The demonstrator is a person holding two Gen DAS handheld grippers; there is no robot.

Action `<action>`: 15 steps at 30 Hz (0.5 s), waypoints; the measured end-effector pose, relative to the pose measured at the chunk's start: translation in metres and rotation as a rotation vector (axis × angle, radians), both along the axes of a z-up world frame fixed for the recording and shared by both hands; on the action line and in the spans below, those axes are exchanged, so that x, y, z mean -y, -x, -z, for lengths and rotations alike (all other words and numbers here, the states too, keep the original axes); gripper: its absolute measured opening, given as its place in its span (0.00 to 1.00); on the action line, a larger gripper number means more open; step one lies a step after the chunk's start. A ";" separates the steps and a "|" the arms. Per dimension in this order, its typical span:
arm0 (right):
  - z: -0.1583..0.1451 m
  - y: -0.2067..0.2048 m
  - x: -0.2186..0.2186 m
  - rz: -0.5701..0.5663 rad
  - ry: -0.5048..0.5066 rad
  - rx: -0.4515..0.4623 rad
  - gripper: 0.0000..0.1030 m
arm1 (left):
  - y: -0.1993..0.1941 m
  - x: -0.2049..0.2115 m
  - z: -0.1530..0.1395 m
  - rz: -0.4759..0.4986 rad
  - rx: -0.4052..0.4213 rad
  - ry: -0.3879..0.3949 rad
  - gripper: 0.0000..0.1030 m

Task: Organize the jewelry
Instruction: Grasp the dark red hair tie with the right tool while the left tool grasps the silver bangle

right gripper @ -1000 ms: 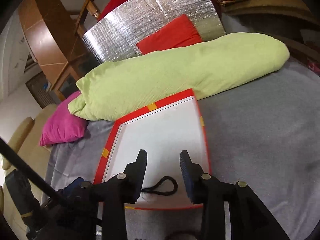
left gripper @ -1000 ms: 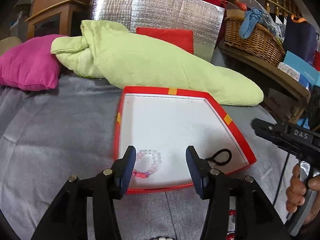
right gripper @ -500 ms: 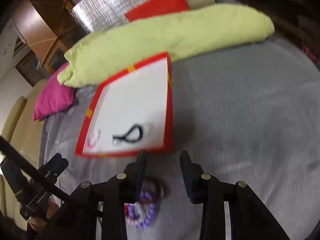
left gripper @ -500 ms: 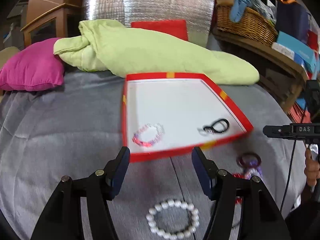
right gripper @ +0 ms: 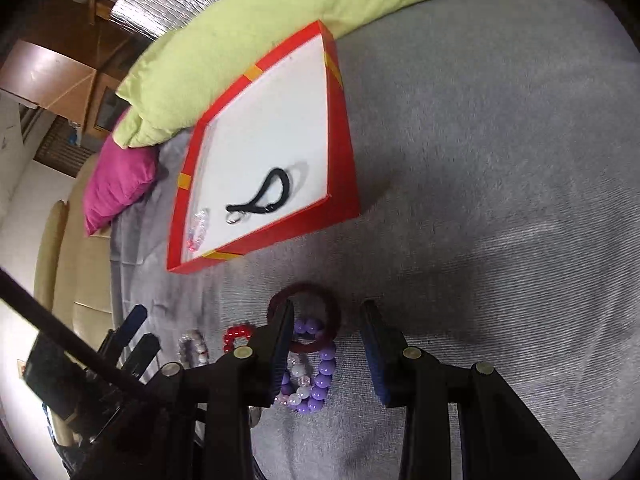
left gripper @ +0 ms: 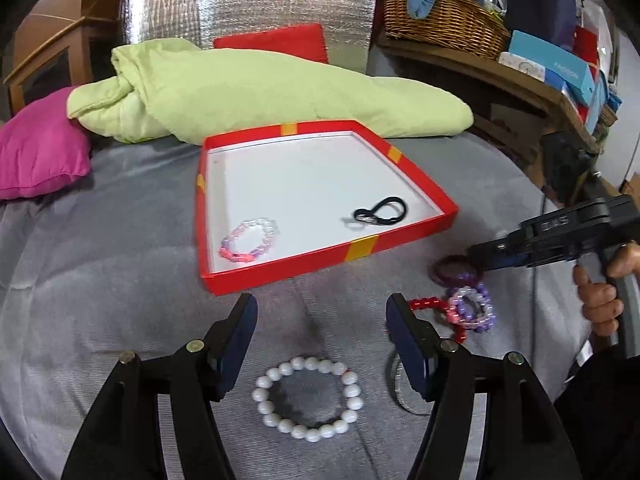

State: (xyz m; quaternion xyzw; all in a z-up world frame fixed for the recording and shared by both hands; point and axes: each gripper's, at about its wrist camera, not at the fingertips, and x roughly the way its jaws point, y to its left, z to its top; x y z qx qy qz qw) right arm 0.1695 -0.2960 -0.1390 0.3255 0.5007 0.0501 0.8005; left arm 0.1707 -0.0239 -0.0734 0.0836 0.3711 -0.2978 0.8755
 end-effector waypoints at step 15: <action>-0.013 -0.003 -0.001 0.071 0.233 0.057 0.06 | 0.003 0.009 0.008 0.065 -0.048 -0.023 0.66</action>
